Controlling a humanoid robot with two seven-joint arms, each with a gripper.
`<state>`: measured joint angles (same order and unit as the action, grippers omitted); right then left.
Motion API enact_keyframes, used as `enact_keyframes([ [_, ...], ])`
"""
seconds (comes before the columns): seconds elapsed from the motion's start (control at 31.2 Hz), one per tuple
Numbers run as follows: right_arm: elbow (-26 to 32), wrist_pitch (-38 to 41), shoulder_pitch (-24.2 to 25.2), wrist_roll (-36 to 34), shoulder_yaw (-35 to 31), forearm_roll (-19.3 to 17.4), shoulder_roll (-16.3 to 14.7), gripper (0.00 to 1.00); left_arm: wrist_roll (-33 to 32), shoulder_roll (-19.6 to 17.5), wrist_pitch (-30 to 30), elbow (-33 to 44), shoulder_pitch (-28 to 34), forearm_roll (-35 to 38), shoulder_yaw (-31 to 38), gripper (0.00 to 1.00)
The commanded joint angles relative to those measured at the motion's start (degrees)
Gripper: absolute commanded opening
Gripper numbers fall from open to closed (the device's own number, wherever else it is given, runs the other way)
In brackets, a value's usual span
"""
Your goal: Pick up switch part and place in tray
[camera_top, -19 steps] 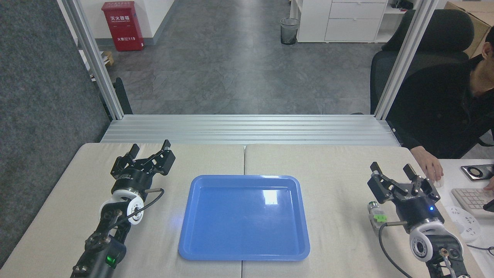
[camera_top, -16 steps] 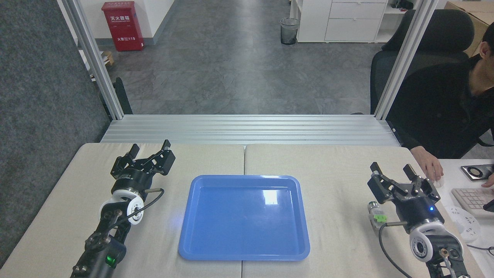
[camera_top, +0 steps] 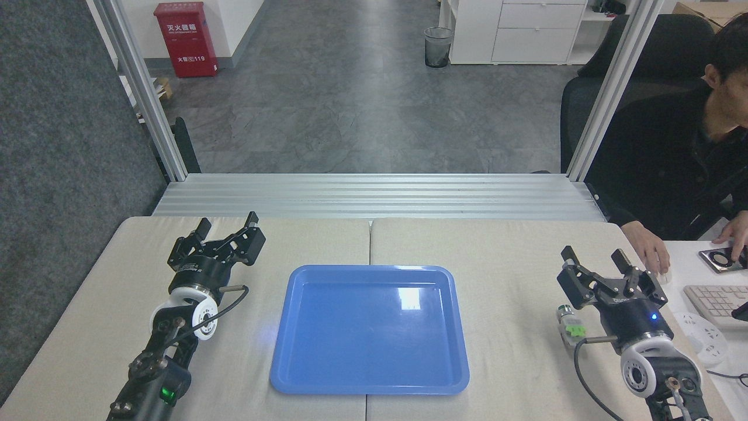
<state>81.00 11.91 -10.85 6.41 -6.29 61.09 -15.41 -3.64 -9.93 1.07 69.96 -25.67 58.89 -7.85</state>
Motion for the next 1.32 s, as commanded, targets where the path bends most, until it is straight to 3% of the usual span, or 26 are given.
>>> enact_keyframes([
  [0.0,0.1,0.0,-0.1,0.0,0.0,0.1,-0.1,1.0,0.0,0.0,0.0,0.0,0.0,0.0,0.0,1.0],
  [1.28,-0.3,-0.1,-0.1,0.4,0.1,0.3,-1.2,1.0,0.0,0.0,0.0,0.0,0.0,0.0,0.0,1.0],
])
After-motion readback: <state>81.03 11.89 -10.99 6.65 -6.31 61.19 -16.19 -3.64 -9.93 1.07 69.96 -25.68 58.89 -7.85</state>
